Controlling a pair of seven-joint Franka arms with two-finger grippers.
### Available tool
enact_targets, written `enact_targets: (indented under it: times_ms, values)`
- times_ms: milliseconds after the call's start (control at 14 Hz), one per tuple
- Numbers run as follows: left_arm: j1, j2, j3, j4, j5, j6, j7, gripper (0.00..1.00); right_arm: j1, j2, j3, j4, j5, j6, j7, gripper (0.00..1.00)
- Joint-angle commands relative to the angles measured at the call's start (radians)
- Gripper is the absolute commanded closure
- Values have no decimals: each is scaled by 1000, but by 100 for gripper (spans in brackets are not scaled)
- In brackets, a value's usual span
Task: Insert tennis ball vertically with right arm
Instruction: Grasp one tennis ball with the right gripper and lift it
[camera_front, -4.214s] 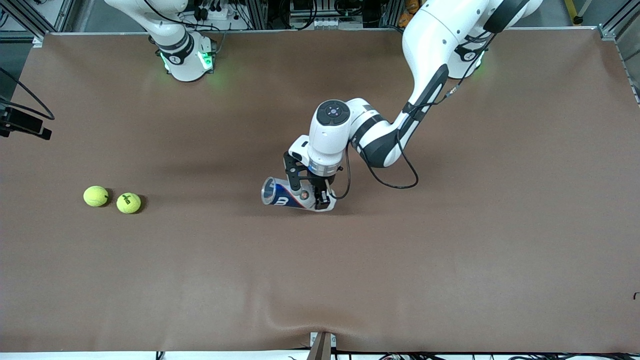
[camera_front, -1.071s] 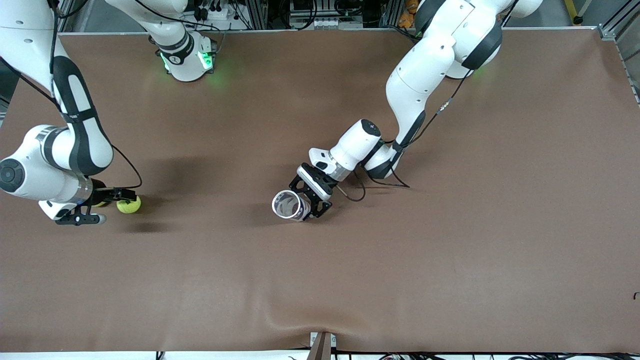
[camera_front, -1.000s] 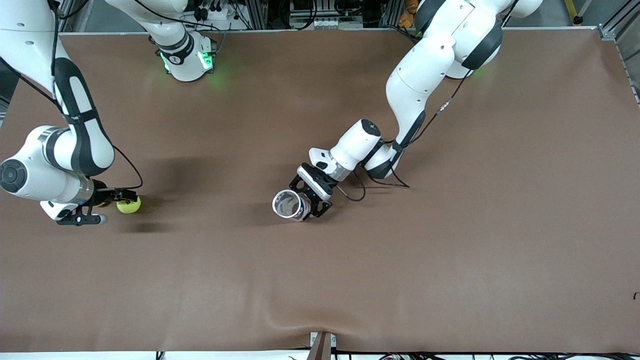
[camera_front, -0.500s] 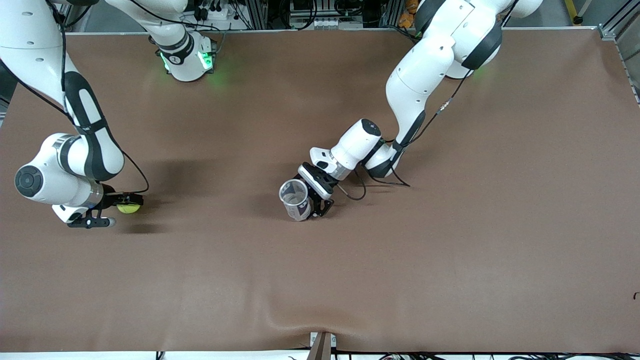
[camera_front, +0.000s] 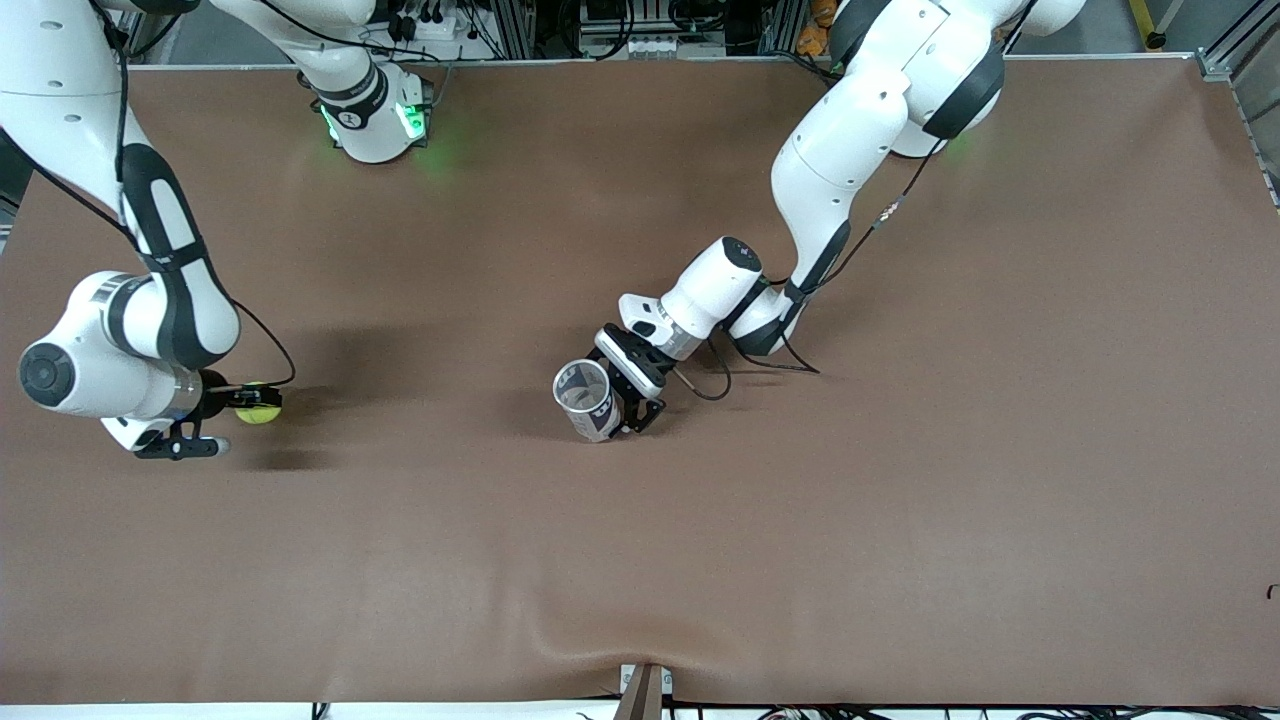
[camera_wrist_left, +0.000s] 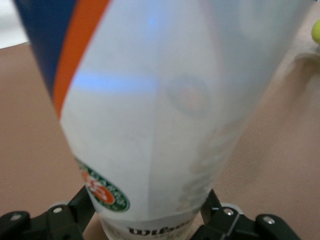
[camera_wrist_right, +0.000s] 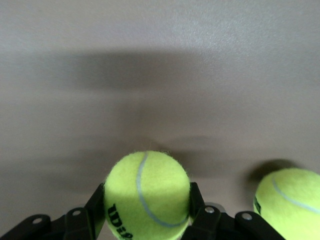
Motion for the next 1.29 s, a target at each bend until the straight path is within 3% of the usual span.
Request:
enact_targets:
  times_ms: [0, 143, 429, 571, 714, 929, 1214]
  values:
    - [-7, -19, 5, -11, -1, 9, -5, 14, 13, -20, 35, 156, 26, -227, 117, 92]
    - [-7, -19, 5, -11, -1, 9, -5, 14, 53, -21, 57, 266, 64, -383, 263, 92]
    - [-8, -19, 5, -13, 0, 9, -4, 14, 183, -45, 64, 395, 227, -530, 603, 92]
    - [-8, -19, 5, -13, 0, 9, -1, 15, 284, -42, 68, 471, 284, -532, 854, 92]
    - [-10, -19, 7, -11, 0, 9, 4, 15, 393, -37, 66, 511, 286, -520, 1037, 92]
    - [-24, -16, 7, -11, -3, 9, 7, 15, 504, -27, 68, 588, 304, -492, 1235, 92]
    - [-24, -18, 8, -13, -1, 9, 8, 15, 633, 15, 65, 608, 316, -339, 1434, 92]
